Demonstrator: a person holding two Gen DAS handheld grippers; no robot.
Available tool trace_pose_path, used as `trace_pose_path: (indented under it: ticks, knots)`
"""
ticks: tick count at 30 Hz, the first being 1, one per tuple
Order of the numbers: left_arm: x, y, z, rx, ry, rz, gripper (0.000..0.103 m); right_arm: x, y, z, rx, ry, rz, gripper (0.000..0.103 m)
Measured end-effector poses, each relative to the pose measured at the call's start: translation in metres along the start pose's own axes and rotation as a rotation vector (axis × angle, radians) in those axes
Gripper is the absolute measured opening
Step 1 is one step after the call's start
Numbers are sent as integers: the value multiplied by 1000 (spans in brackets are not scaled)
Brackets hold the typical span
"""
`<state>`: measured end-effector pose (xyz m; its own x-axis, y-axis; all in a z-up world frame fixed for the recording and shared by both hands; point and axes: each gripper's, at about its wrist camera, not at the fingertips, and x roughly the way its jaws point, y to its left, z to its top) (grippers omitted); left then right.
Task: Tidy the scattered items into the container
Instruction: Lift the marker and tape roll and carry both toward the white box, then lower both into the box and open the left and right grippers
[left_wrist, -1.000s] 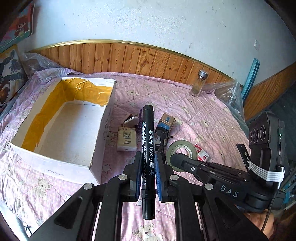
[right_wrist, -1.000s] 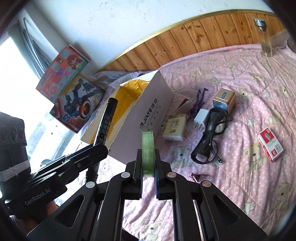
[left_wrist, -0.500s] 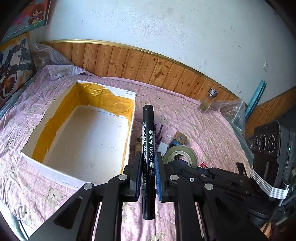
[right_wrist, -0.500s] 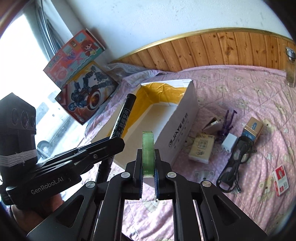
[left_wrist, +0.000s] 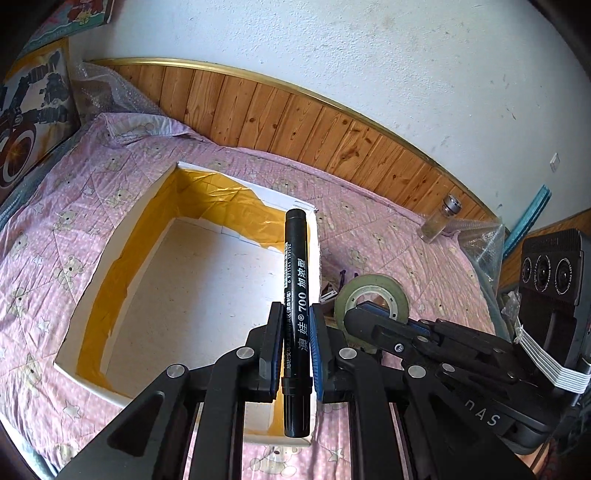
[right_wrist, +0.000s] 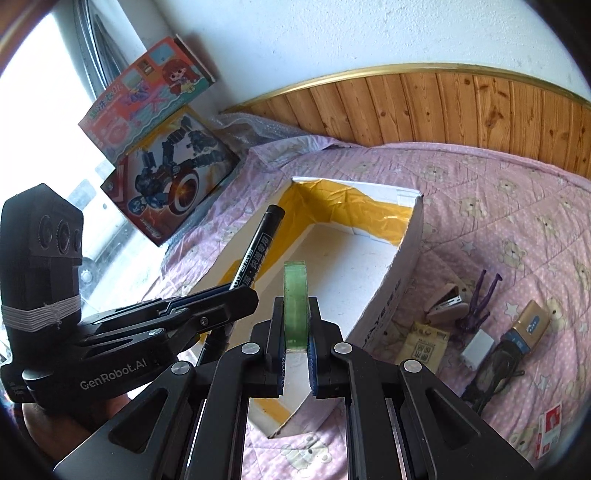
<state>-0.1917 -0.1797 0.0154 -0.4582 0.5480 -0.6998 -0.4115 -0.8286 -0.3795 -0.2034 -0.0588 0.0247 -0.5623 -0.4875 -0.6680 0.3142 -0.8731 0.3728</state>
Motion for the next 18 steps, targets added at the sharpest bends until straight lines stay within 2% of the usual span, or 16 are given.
trace_pose_path:
  ticks: [7, 18]
  knots:
    - [27, 17, 26, 7, 65, 25, 14, 34, -11, 29, -4, 66, -5, 10]
    - [77, 41, 57, 38, 180, 115, 14, 90, -32, 74, 16, 197, -16, 10]
